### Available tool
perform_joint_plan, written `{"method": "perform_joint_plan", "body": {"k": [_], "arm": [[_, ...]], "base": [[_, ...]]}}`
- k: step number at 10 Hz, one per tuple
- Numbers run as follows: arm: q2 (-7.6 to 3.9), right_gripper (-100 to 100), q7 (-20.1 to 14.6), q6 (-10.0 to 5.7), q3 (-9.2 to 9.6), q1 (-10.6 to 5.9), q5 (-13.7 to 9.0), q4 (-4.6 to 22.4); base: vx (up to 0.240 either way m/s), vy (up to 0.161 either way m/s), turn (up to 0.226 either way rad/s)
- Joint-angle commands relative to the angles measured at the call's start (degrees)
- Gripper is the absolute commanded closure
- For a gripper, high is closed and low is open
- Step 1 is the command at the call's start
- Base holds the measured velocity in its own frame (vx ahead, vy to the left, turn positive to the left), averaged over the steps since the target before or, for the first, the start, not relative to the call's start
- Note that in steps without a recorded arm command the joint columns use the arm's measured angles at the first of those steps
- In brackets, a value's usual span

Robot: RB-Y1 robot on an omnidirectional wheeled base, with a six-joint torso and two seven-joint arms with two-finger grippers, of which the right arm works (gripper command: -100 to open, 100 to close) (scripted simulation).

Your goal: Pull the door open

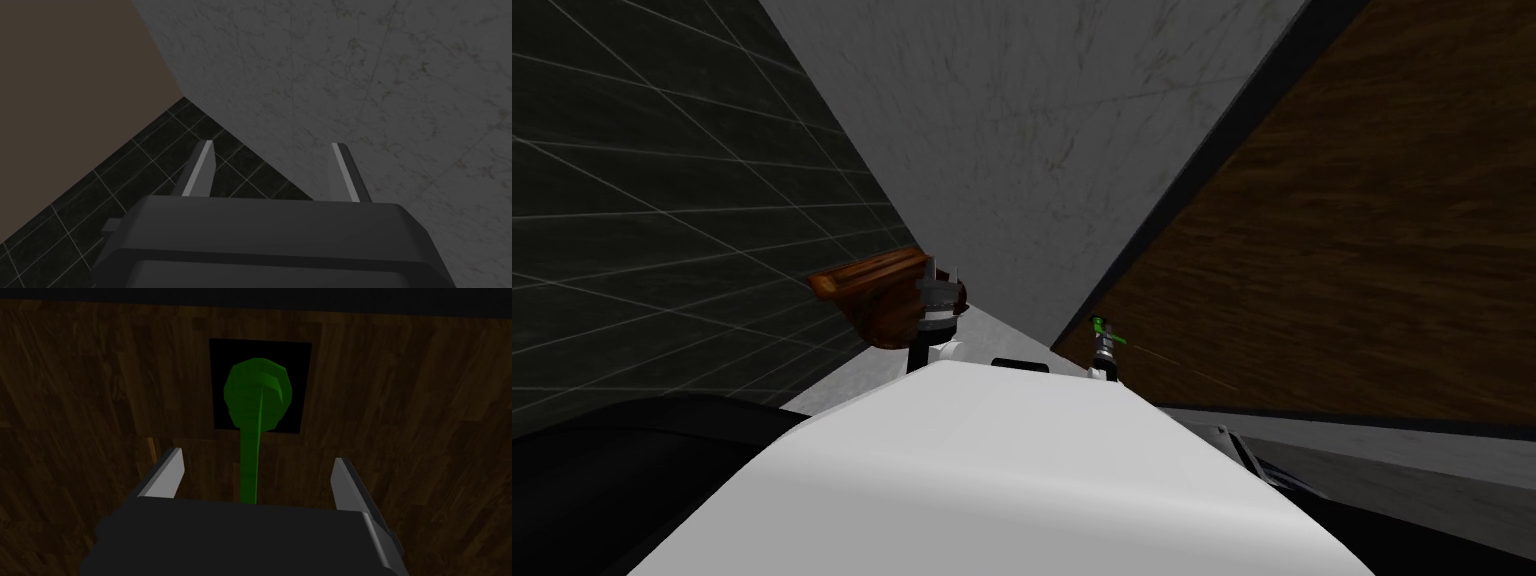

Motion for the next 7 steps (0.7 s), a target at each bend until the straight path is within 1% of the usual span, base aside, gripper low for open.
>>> {"method": "perform_joint_plan", "body": {"k": [1,2,7], "arm": [[0.00,-100,0.0,0.00,0.00,0.00,0.0,0.0],[0.00,100,0.0,0.00,0.00,0.00,0.0,0.0],[0.00,100,0.0,0.00,0.00,0.00,0.0,0.0]], "base": [[0.093,-0.045,0.012],[-0.013,0.004,-0.005],[-0.020,0.007,-0.003]]}}
